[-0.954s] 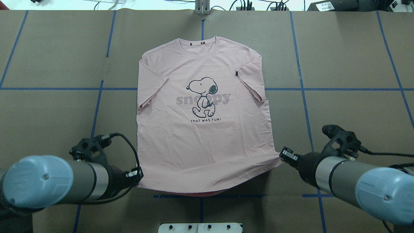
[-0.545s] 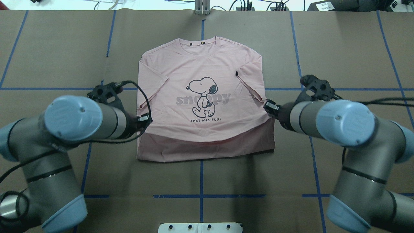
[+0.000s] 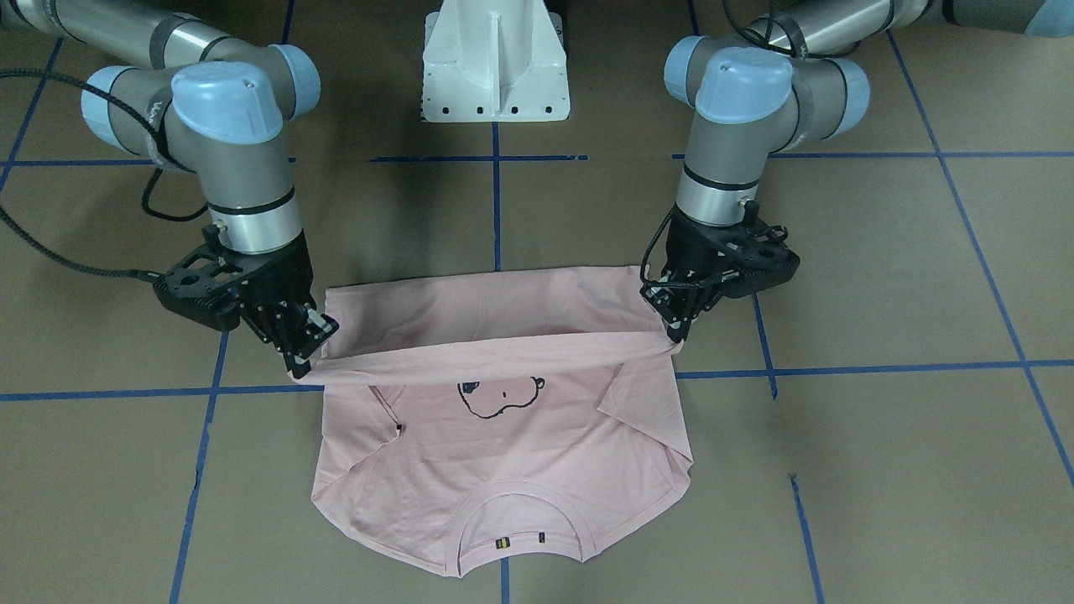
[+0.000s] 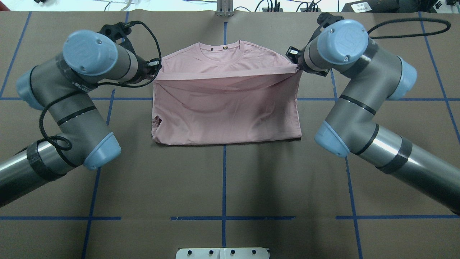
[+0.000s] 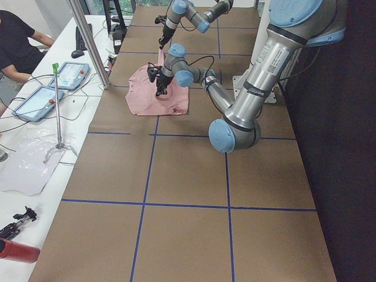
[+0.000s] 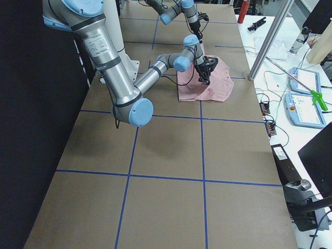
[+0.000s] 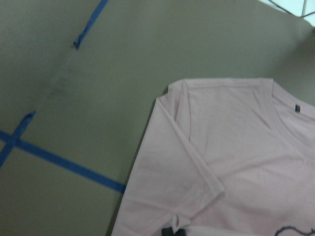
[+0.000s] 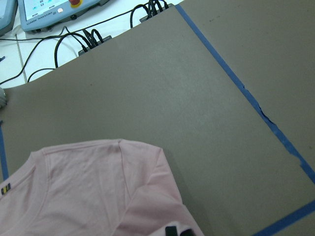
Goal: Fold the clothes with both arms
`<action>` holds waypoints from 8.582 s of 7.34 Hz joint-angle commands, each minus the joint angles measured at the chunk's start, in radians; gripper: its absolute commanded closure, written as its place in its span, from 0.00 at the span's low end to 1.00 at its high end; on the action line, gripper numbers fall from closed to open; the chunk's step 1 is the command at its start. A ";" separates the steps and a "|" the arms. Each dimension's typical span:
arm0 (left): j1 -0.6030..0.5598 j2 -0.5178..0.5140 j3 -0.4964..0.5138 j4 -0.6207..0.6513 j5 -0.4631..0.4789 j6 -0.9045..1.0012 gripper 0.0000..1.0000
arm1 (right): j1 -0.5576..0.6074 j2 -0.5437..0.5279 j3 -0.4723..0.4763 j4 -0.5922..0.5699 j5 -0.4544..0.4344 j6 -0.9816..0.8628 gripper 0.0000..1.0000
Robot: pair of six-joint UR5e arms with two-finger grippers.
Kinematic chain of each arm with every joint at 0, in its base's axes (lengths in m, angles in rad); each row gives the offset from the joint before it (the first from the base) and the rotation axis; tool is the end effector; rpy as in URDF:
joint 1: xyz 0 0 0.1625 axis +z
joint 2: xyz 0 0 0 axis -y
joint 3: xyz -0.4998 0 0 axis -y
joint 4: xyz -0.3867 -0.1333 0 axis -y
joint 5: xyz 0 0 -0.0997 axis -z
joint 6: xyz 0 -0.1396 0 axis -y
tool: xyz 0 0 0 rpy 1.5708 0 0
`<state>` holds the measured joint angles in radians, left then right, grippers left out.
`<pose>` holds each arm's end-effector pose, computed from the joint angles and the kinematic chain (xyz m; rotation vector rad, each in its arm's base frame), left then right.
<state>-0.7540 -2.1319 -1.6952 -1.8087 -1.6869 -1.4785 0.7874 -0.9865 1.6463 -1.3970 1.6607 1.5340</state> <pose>0.4564 -0.5892 0.3450 0.2845 0.8979 -0.5594 -0.4445 -0.6175 0.3620 0.2613 -0.8133 0.6681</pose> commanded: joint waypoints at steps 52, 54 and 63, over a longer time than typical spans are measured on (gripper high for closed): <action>0.374 0.135 -0.075 -0.098 0.079 -0.241 1.00 | -0.301 -0.560 0.529 0.197 0.215 0.285 0.00; 0.364 0.138 -0.095 -0.071 0.084 -0.241 0.88 | -0.303 -0.558 0.527 0.197 0.215 0.285 0.00; 0.372 0.089 -0.018 -0.064 0.092 -0.240 0.56 | -0.303 -0.558 0.511 0.197 0.212 0.285 0.00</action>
<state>-0.3813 -2.0316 -1.7287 -1.8759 -1.5953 -1.7181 0.4847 -1.5452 2.1611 -1.1996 1.8735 1.8193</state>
